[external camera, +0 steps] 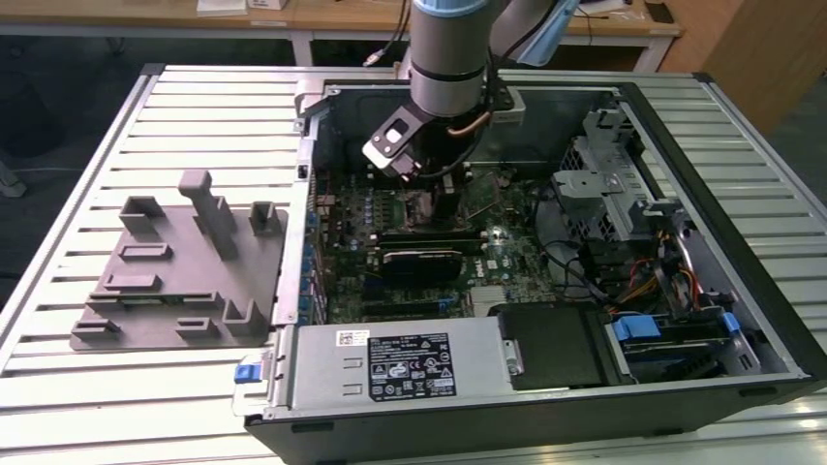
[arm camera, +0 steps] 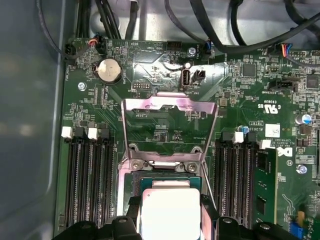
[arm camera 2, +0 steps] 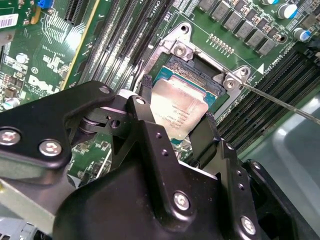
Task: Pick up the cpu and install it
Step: 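Place the cpu into insertion slot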
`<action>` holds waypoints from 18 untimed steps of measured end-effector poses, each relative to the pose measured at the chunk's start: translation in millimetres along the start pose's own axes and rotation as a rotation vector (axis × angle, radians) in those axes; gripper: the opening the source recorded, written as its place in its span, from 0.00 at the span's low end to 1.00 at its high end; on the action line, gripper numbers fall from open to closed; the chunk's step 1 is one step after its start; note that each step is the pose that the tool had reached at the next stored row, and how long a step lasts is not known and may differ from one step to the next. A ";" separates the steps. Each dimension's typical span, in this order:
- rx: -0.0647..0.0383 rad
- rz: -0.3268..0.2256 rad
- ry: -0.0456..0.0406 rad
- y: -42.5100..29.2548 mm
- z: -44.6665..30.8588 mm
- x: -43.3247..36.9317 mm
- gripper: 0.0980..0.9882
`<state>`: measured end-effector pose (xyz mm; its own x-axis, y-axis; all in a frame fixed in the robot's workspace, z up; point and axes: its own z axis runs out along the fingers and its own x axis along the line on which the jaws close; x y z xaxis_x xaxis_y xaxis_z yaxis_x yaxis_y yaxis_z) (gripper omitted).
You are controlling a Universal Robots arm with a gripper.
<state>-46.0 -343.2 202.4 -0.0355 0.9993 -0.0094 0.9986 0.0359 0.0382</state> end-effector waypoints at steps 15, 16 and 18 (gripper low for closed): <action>0.001 0.032 -0.0013 -3.4 10.2 4.0 0.50; 0.001 0.032 -0.0017 -3.5 10.6 4.6 0.50; 0.002 0.032 -0.0024 -3.5 11.5 5.3 0.50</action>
<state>-49.2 -338.1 190.8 -0.0034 0.9999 -0.0106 0.9993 0.0038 0.0368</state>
